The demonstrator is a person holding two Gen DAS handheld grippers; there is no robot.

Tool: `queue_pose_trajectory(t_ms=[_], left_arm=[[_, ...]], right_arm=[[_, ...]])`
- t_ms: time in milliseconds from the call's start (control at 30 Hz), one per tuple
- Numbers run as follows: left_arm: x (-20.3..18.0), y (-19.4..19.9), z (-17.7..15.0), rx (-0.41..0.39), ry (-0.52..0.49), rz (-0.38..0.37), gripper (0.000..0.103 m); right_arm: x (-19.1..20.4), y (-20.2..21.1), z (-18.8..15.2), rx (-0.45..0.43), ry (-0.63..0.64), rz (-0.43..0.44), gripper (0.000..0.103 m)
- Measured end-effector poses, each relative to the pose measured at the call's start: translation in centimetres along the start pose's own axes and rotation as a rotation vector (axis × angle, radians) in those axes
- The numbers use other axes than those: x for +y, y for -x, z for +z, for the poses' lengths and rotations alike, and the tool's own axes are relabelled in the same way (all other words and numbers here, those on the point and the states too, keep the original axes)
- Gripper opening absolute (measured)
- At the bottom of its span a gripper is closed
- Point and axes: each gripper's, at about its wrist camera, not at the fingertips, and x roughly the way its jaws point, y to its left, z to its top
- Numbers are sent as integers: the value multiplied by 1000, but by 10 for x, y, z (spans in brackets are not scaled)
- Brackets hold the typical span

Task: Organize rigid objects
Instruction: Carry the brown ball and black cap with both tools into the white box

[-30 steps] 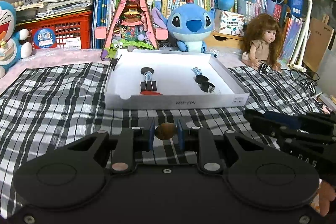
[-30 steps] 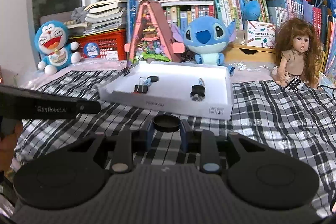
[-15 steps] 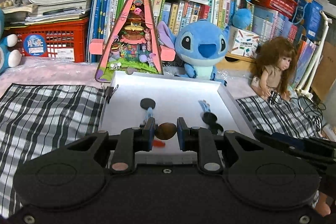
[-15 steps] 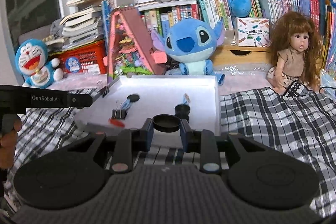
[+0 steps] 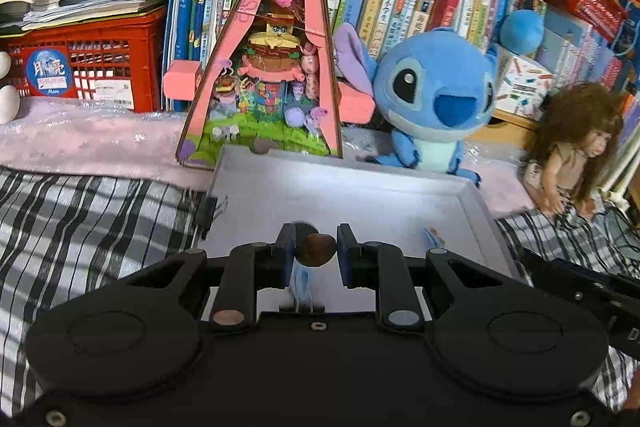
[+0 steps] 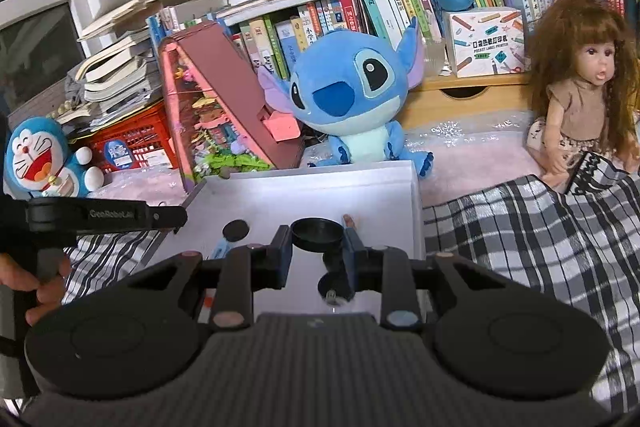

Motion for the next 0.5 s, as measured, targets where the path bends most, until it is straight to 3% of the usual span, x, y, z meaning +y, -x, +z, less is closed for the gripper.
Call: queue_pose_trajectory(t_ms=[267, 400, 500], left_arm=[[-10, -48, 16, 28, -37, 50, 20], [-11, -60, 17, -22, -87, 10, 20], [-8, -72, 16, 7, -70, 12, 20]], right_arm=[[-13, -45, 22, 62, -40, -4, 32], [-16, -70, 27, 93, -24, -28, 32], [-14, -88, 31, 115, 5, -44, 32]])
